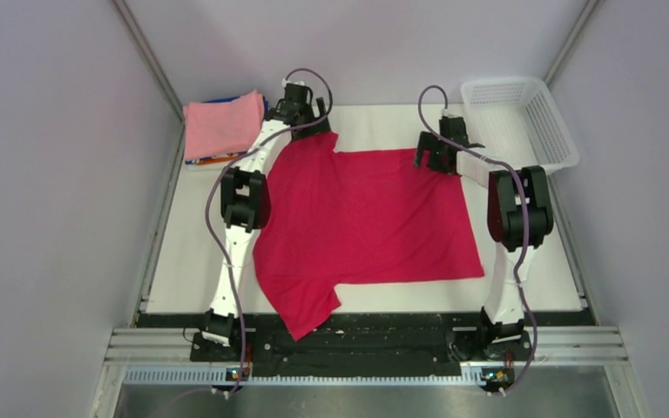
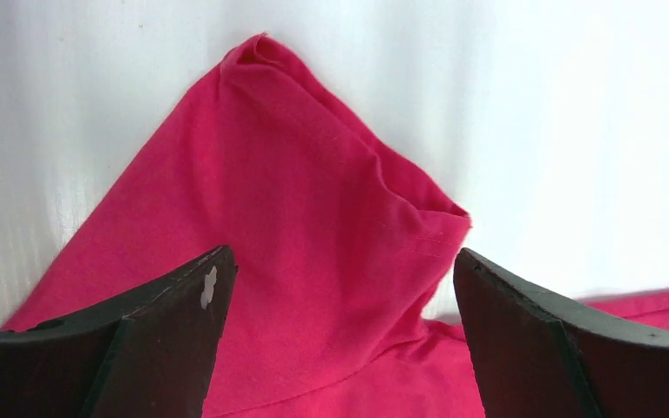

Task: Fold and stack the t-shirts
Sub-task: Flatten out the tshirt

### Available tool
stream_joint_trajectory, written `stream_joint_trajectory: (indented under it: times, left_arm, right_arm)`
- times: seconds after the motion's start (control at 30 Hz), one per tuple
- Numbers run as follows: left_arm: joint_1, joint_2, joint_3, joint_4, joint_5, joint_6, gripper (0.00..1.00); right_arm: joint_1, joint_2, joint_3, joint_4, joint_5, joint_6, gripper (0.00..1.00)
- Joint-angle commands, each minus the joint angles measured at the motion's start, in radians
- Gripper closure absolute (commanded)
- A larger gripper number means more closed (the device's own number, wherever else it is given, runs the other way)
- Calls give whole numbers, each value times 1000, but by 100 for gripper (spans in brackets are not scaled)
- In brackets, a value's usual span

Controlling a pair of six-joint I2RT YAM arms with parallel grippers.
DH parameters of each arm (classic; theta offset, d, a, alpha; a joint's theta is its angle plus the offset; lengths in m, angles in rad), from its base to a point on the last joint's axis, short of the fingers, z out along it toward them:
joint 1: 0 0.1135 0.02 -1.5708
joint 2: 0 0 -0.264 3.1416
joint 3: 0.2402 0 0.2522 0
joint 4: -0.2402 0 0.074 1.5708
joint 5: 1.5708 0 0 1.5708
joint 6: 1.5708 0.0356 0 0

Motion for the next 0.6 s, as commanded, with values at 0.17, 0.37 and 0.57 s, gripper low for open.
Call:
stream_joint_trajectory:
  times: [0.17, 0.37, 0.57]
  left_arm:
    - [-26, -441, -318, 12, 28, -11, 1]
    - [-109, -741, -799, 31, -119, -18, 1]
    - [-171, -879, -1142, 47, -136, -92, 1]
  right_arm:
    - [-8, -373, -207, 30, -60, 60, 1]
    - [39, -563, -455, 29, -96, 102, 1]
    - [138, -660, -611, 18, 0, 169, 1]
